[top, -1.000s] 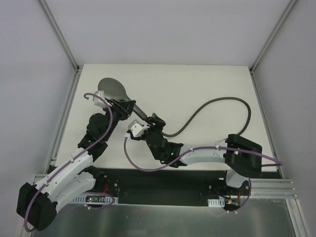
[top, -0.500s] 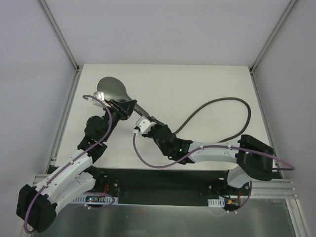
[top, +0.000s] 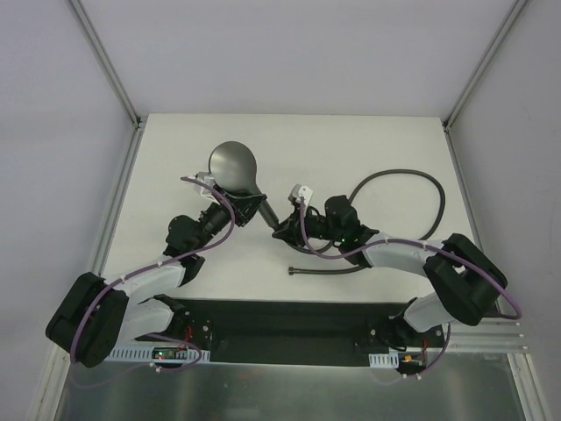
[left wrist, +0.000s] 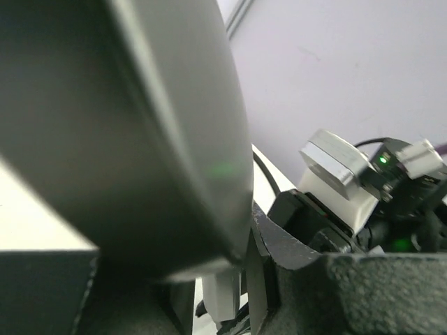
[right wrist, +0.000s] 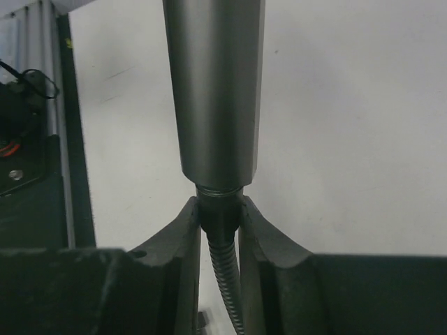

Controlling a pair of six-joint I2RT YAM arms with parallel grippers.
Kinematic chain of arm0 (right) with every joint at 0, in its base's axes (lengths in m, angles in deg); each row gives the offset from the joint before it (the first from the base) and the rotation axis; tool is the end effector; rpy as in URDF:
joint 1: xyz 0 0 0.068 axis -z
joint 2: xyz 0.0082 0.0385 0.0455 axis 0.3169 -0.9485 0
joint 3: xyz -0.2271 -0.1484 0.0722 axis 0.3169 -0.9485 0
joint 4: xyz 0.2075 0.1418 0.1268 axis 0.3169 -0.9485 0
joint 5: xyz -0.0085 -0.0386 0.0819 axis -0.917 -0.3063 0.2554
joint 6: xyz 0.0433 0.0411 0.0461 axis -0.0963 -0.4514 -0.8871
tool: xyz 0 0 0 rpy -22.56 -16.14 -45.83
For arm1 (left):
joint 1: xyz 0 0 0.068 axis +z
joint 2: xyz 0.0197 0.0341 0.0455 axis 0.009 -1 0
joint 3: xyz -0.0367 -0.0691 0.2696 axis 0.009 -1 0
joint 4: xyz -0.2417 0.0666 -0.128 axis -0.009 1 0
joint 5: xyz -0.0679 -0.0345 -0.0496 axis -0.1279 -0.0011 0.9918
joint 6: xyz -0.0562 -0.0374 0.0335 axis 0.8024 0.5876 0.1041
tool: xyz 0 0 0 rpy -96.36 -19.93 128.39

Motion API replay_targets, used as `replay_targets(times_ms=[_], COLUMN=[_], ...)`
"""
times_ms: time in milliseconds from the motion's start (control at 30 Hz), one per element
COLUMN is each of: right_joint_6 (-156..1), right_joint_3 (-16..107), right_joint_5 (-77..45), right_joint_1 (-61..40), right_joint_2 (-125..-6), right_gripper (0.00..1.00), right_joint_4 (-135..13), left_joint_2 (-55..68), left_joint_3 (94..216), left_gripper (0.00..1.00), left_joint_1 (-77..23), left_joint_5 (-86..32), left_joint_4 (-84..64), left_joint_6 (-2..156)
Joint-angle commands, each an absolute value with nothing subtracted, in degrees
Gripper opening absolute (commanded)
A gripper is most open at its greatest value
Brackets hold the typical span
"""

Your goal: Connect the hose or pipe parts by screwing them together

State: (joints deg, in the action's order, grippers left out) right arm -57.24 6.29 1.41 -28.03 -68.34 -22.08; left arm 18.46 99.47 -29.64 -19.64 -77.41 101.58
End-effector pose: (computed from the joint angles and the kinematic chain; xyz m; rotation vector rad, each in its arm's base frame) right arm 0.2186 0.2691 0.2095 -1.1580 1.3504 0.7951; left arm 0.2099 -0.1368 0.2565 0.1860 1.2582 -1.1510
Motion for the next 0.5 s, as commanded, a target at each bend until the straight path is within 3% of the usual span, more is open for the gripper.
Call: replay_targets(times_ms=[0, 100, 133, 200, 233, 333, 467], right_joint_6=[-67.2, -67.1, -66.2, -64.8, -64.2, -62.2, -53.3], right_joint_3=[6.9, 5.6, 4.8, 4.1, 3.1, 1.9, 1.4], right_joint_5=[16.4, 13.2, 11.7, 6.4, 4.8, -1.4, -13.9], right_joint_1=[-26.2, -26.1, -26.1, -26.3, -26.3, -26.8, -32.0], right_joint_2=[-68.7, -68.2, -67.2, -65.7, -64.1, -60.6, -55.9], right_gripper=[0.01, 0.20, 0.35, 0.50, 0.63, 0.86, 0.98], right_joint_4=[-3.7, -4.7, -5.3, -8.5, -9.3, -12.0, -20.3], left_joint_2=[17.3, 17.6, 18.1, 19.2, 19.6, 21.6, 24.5], left_joint_3=[101.6, 102.8, 103.2, 103.7, 103.8, 104.6, 105.9], left_gripper=[0.00, 0.00, 0.00, 0.00, 0.00, 0.00, 0.00], left_joint_1=[-30.4, -30.4, -30.4, -30.5, -30.5, -30.5, -30.4], left_joint_5=[-10.5, -13.2, -14.2, -16.4, -16.8, -19.0, -24.0], left_joint_4=[-95.6, -92.1, -89.5, -87.6, -85.5, -82.2, -71.9], left_joint_6=[98.6, 97.8, 97.8, 97.6, 97.4, 96.4, 96.7])
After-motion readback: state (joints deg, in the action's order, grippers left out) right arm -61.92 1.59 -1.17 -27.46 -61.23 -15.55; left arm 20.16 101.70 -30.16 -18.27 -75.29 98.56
